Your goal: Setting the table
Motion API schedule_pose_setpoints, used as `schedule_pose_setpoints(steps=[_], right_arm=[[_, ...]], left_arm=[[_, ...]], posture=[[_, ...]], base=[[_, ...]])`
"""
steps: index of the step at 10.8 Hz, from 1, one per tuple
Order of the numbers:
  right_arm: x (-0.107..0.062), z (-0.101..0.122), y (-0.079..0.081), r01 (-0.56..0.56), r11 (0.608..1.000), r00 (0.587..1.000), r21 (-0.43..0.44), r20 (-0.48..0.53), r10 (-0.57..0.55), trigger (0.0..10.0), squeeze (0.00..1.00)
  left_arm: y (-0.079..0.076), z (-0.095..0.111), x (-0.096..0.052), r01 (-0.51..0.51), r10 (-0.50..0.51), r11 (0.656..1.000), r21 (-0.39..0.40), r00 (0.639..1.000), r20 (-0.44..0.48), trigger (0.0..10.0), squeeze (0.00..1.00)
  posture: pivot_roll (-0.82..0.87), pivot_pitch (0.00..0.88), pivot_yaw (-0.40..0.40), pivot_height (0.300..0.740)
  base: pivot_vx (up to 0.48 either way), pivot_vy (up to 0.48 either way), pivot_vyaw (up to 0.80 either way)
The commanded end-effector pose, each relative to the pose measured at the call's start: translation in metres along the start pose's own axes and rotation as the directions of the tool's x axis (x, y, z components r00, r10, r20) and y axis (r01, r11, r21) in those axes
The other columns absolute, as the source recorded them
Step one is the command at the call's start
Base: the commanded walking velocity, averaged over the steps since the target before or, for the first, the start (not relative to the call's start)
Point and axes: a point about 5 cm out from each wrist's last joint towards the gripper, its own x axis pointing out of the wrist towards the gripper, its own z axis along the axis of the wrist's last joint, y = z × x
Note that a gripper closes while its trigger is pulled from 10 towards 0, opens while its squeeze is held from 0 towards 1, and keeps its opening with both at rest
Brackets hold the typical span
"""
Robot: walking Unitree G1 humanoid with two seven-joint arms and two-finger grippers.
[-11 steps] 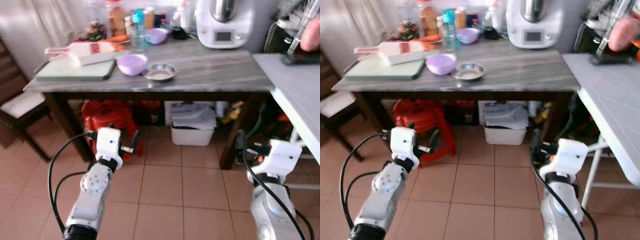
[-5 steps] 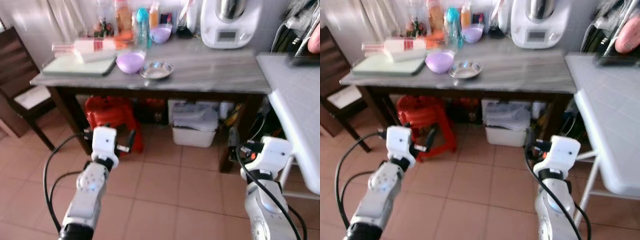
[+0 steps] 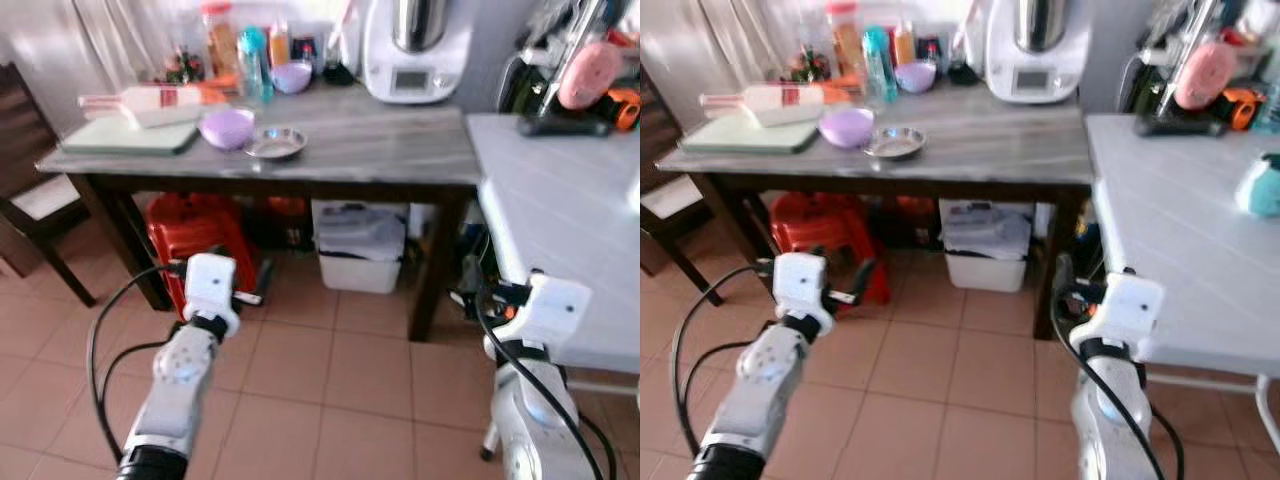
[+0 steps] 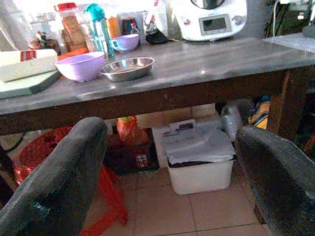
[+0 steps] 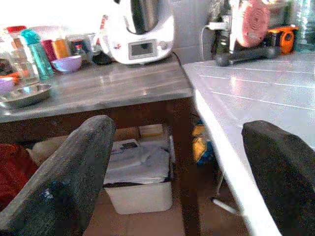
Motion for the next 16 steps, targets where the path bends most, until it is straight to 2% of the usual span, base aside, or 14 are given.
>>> schedule_pose_setpoints(steps=[1, 9, 12, 16], right_arm=[[0.0010, -0.0004, -0.0029, 0.011, 1.000, 1.000, 0.001, -0.001, -0.011, 10.0, 0.00], [0.0009, -0.0013, -0.0051, 0.018, 1.000, 1.000, 0.007, -0.012, -0.018, 10.0, 0.00], [0.0010, -0.0009, -0.0058, 0.020, 1.000, 1.000, 0.007, -0.011, -0.020, 10.0, 0.00], [0.0009, -0.0011, -0.0056, 0.021, 1.000, 1.000, 0.004, -0.011, -0.021, 10.0, 0.00]], left_arm=[[-0.0035, 0.0036, 0.0029, 0.021, -0.022, 1.000, 0.003, 1.000, 0.012, 10.0, 0.00], [-0.0065, 0.0031, 0.0031, 0.029, -0.029, 1.000, -0.006, 1.000, 0.012, 10.0, 0.00], [-0.0075, 0.0028, 0.0035, 0.033, -0.033, 0.999, -0.006, 0.999, 0.011, 10.0, 0.00], [-0.0111, 0.0048, 0.0030, 0.078, -0.077, 0.996, -0.040, 0.996, 0.034, 10.0, 0.00]], posture=[[0.00, 0.000, 0.081, 0.740], [-0.01, 0.000, 0.076, 0.740], [-0.01, 0.000, 0.076, 0.740], [-0.01, 0.000, 0.077, 0.740]], base=[[0.000, -0.311, 0.00], [0.000, -0.309, 0.00], [0.000, -0.305, -0.31], [0.000, 0.000, 0.00]])
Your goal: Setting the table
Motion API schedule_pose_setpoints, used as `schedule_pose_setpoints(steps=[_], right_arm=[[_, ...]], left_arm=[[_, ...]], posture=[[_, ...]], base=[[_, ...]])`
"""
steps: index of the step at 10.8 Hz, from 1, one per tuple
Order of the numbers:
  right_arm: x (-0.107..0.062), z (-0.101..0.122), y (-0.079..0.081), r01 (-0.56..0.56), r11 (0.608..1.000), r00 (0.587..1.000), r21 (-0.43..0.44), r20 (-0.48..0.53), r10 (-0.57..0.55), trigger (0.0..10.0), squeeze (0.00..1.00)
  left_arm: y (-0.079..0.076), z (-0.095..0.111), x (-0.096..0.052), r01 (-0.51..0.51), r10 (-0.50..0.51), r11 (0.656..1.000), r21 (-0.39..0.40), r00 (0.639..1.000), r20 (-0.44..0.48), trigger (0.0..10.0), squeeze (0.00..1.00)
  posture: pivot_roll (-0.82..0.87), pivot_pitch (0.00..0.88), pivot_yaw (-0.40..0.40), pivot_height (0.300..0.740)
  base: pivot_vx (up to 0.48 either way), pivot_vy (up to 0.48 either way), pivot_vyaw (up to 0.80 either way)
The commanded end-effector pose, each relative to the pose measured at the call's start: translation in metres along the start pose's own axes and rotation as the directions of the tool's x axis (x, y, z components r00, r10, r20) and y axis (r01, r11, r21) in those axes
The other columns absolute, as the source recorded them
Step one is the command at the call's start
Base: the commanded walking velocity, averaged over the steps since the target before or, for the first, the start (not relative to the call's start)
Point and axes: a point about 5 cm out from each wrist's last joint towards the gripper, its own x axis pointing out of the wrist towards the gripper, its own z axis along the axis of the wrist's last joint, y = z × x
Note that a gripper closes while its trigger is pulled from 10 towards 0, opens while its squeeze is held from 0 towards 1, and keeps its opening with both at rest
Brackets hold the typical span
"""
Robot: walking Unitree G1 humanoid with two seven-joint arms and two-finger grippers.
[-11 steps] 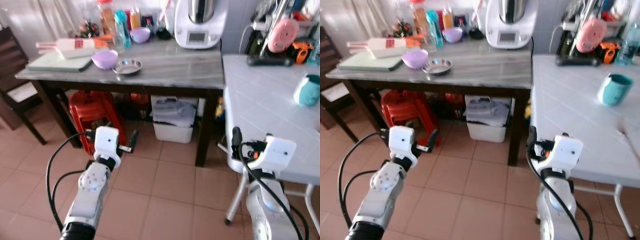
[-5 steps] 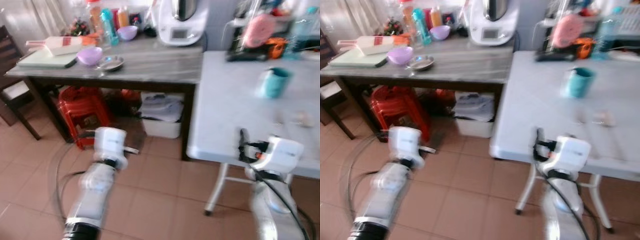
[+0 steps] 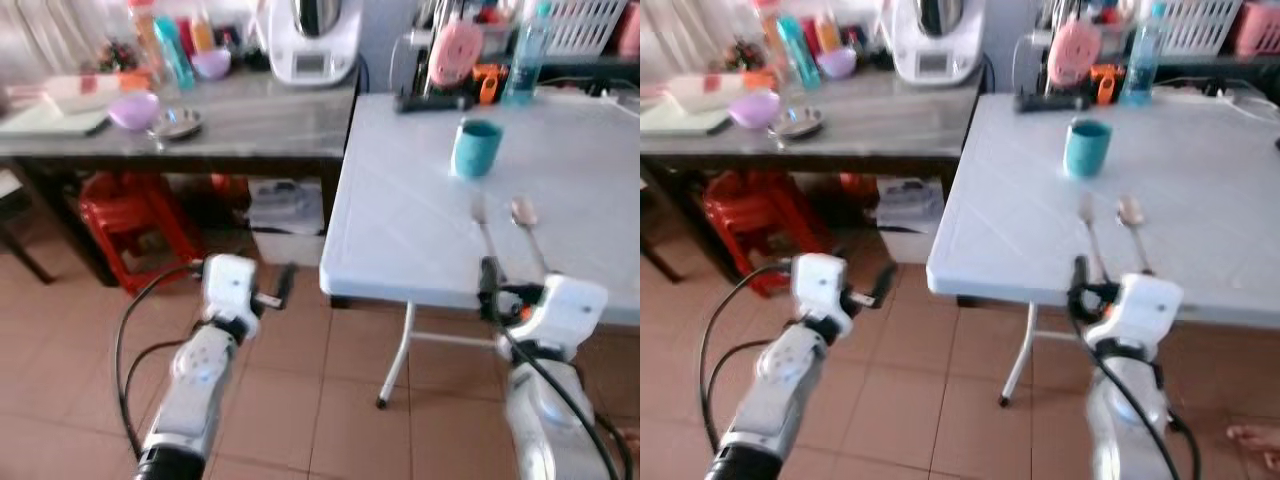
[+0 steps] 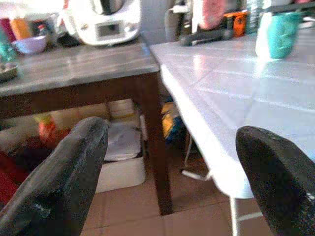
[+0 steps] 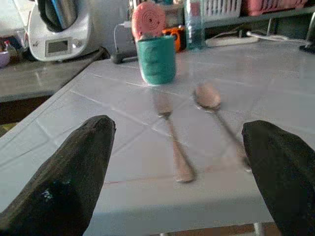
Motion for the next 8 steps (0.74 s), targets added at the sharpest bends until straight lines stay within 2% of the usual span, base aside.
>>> schedule_pose_setpoints(steps=[1, 2, 5, 7, 8], right_arm=[[0.0006, 0.0023, 0.0060, -0.014, 1.000, 1.000, 0.012, 0.006, 0.014, 10.0, 0.00], [0.0006, 0.0023, 0.0057, -0.012, 1.000, 1.000, 0.011, 0.006, 0.012, 10.0, 0.00], [0.0002, 0.0022, 0.0054, -0.010, 1.000, 1.000, 0.013, 0.004, 0.010, 10.0, 0.00], [0.0003, 0.0022, 0.0054, -0.011, 1.000, 1.000, 0.012, 0.004, 0.011, 10.0, 0.00], [0.0004, 0.0021, 0.0056, -0.012, 1.000, 1.000, 0.011, 0.004, 0.012, 10.0, 0.00]], left_arm=[[0.0078, 0.0046, -0.0015, 0.004, -0.004, 1.000, -0.003, 1.000, 0.015, 10.0, 0.00], [0.0066, 0.0055, -0.0011, 0.019, -0.019, 1.000, -0.011, 1.000, 0.021, 10.0, 0.00], [0.0013, 0.0090, -0.0004, 0.082, -0.080, 0.996, -0.044, 0.996, 0.042, 10.0, 0.00], [-0.0015, 0.0095, -0.0010, 0.110, -0.107, 0.992, -0.062, 0.993, 0.048, 10.0, 0.00], [-0.0015, 0.0095, -0.0010, 0.111, -0.108, 0.992, -0.064, 0.993, 0.048, 10.0, 0.00]], posture=[[-0.01, 0.000, 0.077, 0.740], [-0.01, 0.000, 0.077, 0.740], [-0.01, 0.000, 0.080, 0.740], [-0.02, 0.000, 0.078, 0.740], [-0.02, 0.000, 0.078, 0.740]], base=[[0.000, 0.000, 0.00], [0.000, 0.000, 0.00], [0.000, 0.000, -0.67], [0.296, 0.000, -0.53], [0.315, 0.000, 0.00]])
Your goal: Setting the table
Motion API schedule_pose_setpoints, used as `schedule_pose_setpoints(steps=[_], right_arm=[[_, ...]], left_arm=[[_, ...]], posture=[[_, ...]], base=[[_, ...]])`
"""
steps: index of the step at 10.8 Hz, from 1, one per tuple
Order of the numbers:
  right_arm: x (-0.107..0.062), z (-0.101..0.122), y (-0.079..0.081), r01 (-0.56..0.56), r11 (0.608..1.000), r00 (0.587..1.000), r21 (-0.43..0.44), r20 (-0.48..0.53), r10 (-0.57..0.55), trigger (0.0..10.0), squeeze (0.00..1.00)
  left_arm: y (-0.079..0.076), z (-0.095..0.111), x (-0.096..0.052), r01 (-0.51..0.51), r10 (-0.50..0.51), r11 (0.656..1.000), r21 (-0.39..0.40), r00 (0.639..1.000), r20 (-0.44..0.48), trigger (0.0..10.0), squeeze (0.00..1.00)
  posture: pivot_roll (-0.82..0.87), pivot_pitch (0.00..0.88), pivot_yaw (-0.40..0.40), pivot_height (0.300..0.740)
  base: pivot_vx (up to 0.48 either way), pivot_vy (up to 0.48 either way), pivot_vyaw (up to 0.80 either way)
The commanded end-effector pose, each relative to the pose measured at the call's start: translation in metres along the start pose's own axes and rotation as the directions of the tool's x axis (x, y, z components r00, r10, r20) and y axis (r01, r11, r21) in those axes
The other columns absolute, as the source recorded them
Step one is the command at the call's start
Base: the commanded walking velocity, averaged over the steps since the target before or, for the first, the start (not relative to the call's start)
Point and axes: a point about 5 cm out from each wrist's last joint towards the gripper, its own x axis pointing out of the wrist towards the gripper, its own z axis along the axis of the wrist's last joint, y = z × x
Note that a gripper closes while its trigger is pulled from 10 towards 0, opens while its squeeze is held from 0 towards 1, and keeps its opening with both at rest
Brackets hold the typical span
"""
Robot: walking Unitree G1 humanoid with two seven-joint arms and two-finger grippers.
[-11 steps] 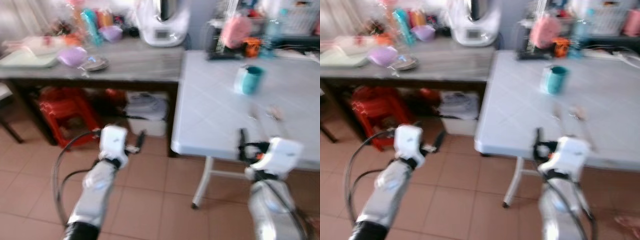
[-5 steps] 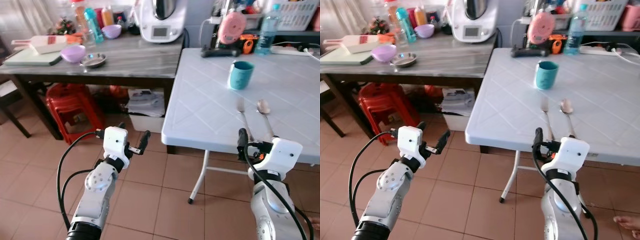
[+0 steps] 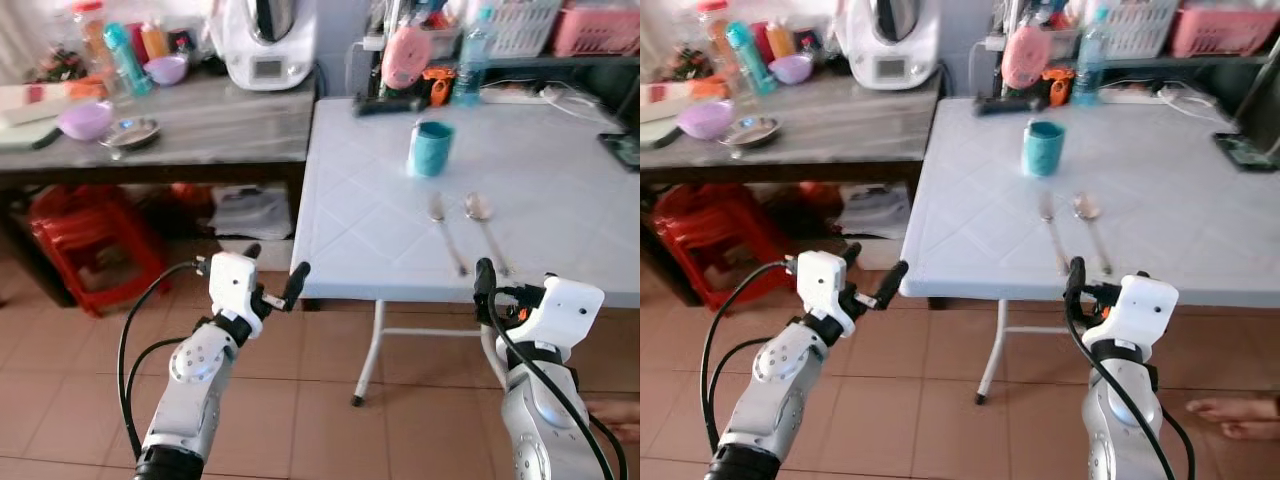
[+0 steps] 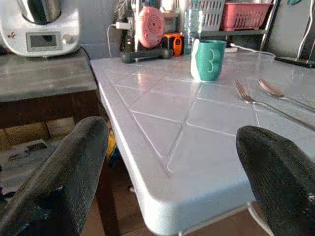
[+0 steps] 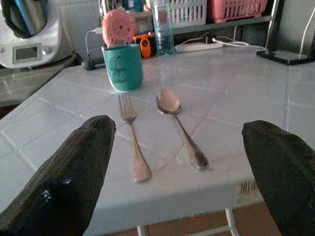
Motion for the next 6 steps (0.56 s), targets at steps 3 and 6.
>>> schedule_pose_setpoints(steps=[3, 6], right_arm=[[0.0008, 0.0023, 0.0027, -0.008, 1.000, 1.000, 0.002, 0.003, 0.008, 10.0, 0.00], [0.0004, 0.0019, 0.0026, -0.011, 1.000, 1.000, -0.002, -0.001, 0.011, 10.0, 0.00]], left_arm=[[0.0011, 0.0040, -0.0008, 0.013, -0.013, 1.000, 0.002, 1.000, 0.010, 10.0, 0.00], [-0.0001, 0.0035, -0.0012, 0.016, -0.016, 1.000, -0.003, 1.000, 0.006, 10.0, 0.00]], posture=[[-0.02, 0.000, 0.076, 0.740], [-0.02, 0.000, 0.073, 0.740]], base=[[0.374, 0.000, 0.00], [0.436, 0.000, 0.00]])
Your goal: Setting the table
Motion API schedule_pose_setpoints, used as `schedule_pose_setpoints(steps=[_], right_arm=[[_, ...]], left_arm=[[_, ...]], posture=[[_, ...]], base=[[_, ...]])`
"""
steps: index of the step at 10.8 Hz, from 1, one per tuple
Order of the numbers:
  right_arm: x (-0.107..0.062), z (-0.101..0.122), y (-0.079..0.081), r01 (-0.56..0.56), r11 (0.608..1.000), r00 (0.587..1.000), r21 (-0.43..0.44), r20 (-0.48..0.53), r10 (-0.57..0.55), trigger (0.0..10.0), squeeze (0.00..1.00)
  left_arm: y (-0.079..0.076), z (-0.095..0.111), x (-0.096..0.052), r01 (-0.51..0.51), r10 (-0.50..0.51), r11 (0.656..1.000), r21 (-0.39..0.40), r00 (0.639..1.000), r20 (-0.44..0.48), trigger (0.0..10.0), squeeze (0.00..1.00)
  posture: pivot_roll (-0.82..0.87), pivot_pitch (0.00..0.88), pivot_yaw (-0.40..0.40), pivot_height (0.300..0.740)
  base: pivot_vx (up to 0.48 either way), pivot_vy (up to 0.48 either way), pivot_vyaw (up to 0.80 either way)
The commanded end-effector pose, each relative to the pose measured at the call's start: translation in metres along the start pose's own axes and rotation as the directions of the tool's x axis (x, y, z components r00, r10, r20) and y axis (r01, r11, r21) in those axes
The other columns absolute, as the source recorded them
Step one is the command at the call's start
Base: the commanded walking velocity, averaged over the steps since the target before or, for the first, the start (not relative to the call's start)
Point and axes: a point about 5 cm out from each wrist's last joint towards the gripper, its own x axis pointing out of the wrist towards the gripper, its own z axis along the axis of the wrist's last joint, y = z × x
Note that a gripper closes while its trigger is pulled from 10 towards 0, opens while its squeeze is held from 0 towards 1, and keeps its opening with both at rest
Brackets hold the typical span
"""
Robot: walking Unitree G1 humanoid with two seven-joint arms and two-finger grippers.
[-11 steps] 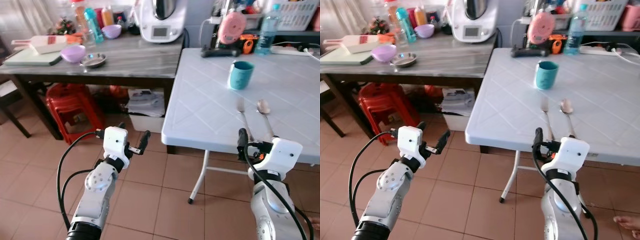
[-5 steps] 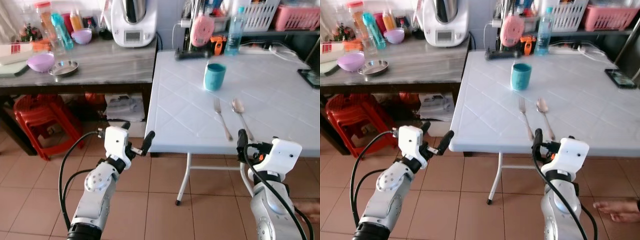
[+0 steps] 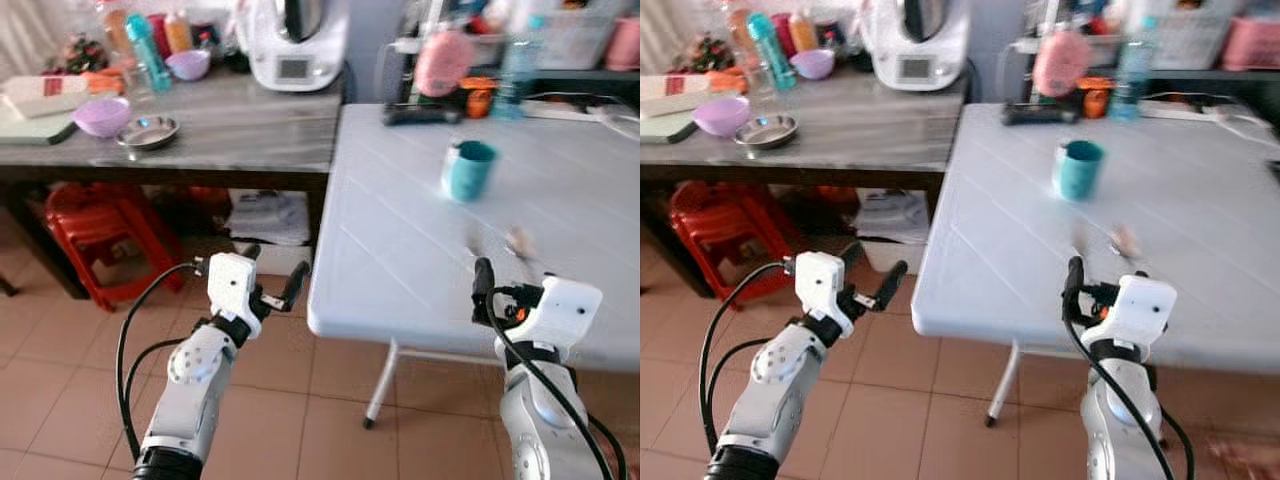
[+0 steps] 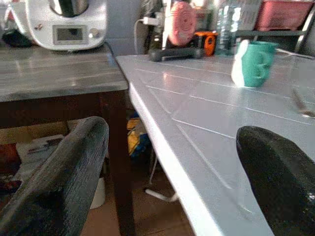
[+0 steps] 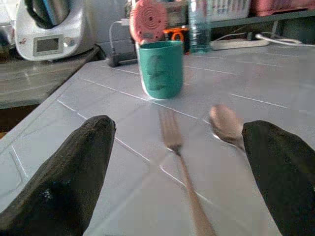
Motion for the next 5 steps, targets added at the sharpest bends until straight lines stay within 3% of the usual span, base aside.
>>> schedule_pose_setpoints(steps=[1, 2, 5], right_arm=[[-0.0001, 0.0013, -0.0011, 0.002, 1.000, 1.000, -0.005, -0.003, -0.002, 10.0, 0.00], [-0.0003, 0.0007, -0.0005, 0.000, 1.000, 1.000, -0.005, -0.006, 0.000, 10.0, 0.00], [-0.0017, -0.0021, 0.0003, -0.004, 1.000, 1.000, -0.011, -0.021, 0.004, 10.0, 0.00]], left_arm=[[-0.0015, 0.0038, 0.0015, 0.017, -0.017, 1.000, 0.007, 1.000, 0.005, 10.0, 0.00], [-0.0016, 0.0029, 0.0002, 0.018, -0.018, 1.000, 0.008, 1.000, 0.001, 10.0, 0.00], [0.0012, -0.0012, -0.0033, 0.005, -0.004, 1.000, 0.015, 1.000, -0.024, 10.0, 0.00]], posture=[[-0.02, 0.000, 0.072, 0.740], [-0.02, 0.000, 0.072, 0.740], [-0.02, 0.000, 0.072, 0.740]], base=[[0.330, 0.000, 0.00], [0.262, 0.000, 0.00], [0.000, 0.000, 0.00]])
